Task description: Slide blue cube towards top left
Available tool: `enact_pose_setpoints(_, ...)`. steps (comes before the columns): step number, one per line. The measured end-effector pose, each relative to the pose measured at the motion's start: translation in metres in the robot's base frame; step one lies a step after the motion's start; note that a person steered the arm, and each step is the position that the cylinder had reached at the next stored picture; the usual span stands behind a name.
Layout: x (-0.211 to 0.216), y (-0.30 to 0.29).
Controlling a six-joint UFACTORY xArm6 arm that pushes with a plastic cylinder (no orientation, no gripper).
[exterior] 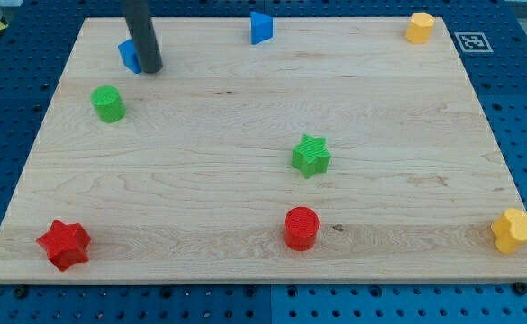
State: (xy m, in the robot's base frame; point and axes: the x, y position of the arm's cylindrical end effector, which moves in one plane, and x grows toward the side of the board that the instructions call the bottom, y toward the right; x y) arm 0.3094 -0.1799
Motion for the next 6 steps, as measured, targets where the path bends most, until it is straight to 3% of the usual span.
enact_pose_setpoints(6,-0.050,-0.063)
